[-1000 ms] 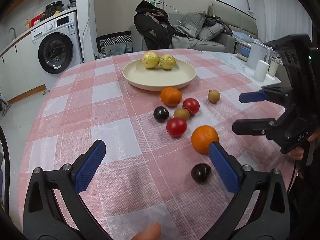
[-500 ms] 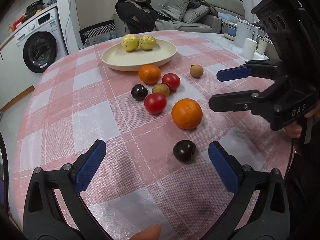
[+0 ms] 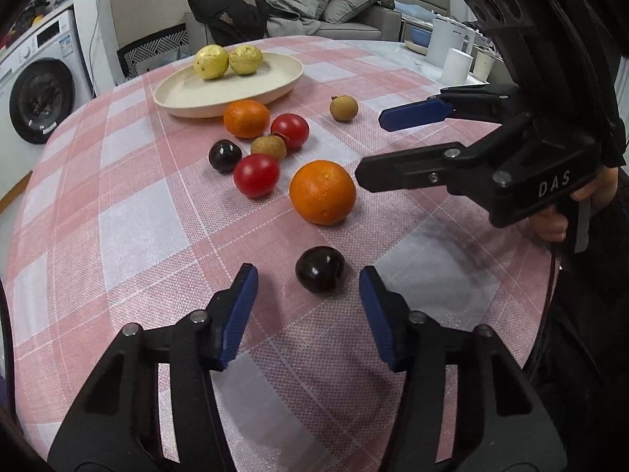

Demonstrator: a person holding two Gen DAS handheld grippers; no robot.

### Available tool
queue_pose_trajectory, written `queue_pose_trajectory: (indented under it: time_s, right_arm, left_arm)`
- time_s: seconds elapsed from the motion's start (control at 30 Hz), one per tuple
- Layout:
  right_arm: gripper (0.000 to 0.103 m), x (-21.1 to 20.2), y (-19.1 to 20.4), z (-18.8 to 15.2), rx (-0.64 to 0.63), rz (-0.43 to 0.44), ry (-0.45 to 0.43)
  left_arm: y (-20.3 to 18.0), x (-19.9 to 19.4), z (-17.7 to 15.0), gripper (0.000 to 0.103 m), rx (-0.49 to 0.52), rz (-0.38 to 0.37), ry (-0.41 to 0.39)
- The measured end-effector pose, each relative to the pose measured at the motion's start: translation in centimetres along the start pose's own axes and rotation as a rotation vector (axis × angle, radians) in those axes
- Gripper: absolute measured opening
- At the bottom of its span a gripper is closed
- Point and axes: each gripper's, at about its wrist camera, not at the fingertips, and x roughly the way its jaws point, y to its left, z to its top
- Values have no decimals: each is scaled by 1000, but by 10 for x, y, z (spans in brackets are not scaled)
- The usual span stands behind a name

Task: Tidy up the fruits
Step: 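Grasp the dark purple plum with the left tool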

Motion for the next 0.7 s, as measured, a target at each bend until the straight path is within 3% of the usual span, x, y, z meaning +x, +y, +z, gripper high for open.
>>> queue_pose_trajectory:
  time_s: [0.17, 0.33, 0.7]
  right_arm:
    - [85, 2, 2, -1, -8, 4, 7]
    - [80, 5, 5, -2, -21, 7, 14]
    - [71, 16, 13, -3, -38, 21, 36]
  left_arm:
    - [0, 0, 1, 38, -7, -21, -6]
    - [3, 0, 3, 22, -20, -49, -8]
    - [6, -7, 2, 22, -30, -60, -34]
